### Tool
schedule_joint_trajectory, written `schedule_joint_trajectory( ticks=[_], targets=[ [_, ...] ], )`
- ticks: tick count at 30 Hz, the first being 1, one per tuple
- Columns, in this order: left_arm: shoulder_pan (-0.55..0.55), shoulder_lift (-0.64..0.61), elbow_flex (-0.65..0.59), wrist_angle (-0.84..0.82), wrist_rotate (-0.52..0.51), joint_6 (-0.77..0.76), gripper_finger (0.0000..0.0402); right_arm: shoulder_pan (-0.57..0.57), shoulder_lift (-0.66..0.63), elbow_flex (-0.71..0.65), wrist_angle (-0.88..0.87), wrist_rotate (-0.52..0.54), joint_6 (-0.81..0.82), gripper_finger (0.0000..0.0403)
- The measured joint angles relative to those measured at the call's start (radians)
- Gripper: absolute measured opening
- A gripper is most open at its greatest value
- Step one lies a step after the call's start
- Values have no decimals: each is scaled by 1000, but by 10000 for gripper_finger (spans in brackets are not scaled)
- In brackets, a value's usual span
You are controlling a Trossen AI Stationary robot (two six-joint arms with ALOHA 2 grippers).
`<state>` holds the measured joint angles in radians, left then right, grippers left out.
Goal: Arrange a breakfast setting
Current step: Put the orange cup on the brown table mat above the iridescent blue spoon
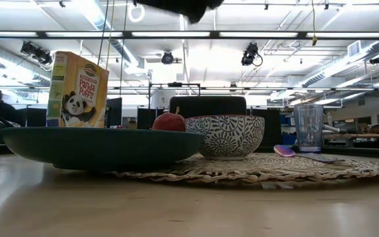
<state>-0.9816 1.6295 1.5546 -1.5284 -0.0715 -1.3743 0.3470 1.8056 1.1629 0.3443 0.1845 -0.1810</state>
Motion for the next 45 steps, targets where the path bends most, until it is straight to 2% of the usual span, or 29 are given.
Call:
schedule_joint_trajectory(
  ticks=[3,6,12,16,21,29,39,45],
  targets=[
    [42,0,5,14,-61,120,17,-6,84,3,78,-3,10,214],
    [85,0,5,13,-75,233,17,-9,161,71,49,-6,51,234],
    [164,0,30,27,-75,429,17,-17,271,264,-39,0,58,307],
    [193,0,82,29,-113,531,17,-46,331,333,-29,-7,66,353],
    [207,0,127,34,-173,636,17,-92,372,373,-39,-54,90,383],
    [255,0,127,64,-229,795,16,-139,369,373,-48,-202,123,387],
    [327,0,127,137,-246,990,16,-148,370,372,-110,-237,164,386],
    [350,0,127,138,-221,1008,16,-148,370,372,-125,-234,197,363]
  ],
)
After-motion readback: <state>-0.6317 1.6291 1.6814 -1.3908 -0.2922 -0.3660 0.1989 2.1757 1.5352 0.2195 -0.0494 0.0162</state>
